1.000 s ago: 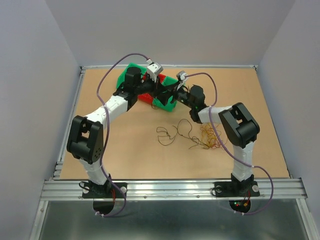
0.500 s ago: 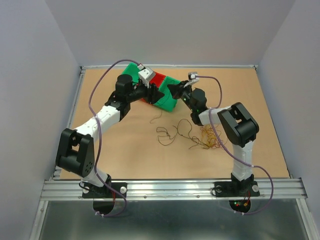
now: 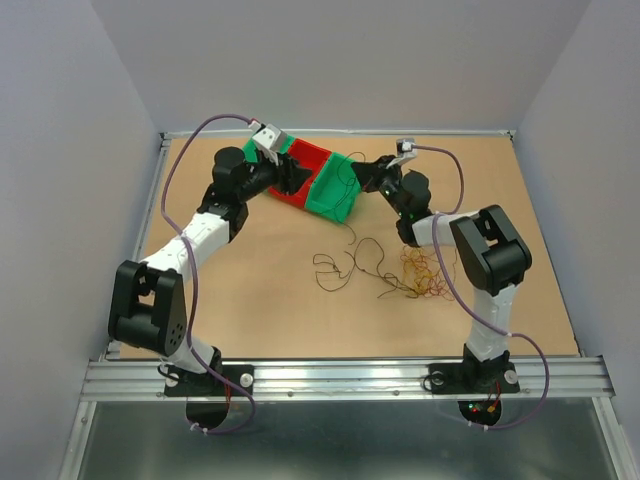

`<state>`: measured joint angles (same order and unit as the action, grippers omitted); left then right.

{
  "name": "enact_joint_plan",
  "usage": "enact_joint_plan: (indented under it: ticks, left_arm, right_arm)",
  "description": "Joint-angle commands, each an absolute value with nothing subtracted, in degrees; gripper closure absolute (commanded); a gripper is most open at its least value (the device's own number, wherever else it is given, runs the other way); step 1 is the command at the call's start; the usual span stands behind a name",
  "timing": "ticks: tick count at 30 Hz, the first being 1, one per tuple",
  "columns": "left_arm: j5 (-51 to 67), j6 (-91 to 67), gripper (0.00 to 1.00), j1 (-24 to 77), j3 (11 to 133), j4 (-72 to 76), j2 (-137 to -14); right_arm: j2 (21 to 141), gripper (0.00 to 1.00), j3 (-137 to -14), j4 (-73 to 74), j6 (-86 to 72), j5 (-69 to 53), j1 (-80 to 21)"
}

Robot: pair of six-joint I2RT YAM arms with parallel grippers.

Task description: Untangle the cables

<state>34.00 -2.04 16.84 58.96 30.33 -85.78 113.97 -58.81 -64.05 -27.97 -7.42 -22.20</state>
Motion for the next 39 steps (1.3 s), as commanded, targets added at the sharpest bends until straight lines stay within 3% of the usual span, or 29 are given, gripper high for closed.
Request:
enact_joint_plan:
  ticks: [1, 23, 39]
  left_arm:
    - [34.1, -1.32, 0.41, 17.05, 59.94, 33.57, -86.83]
    - [43.6, -0.88, 0.46, 17.23, 70.4, 30.76, -107.48]
    - [39.38, 1.05, 0.49, 17.31, 69.52, 30.06, -105.73]
  right_arm:
    - [110.48, 0.99, -64.15, -62.07, -24.52, -11.07, -22.68]
    - [107.75, 0.99, -77.34, -50.54, -21.8, -13.71, -22.94]
    - [111.71, 0.99, -76.21, -48.87, -19.25, -14.94, -23.03]
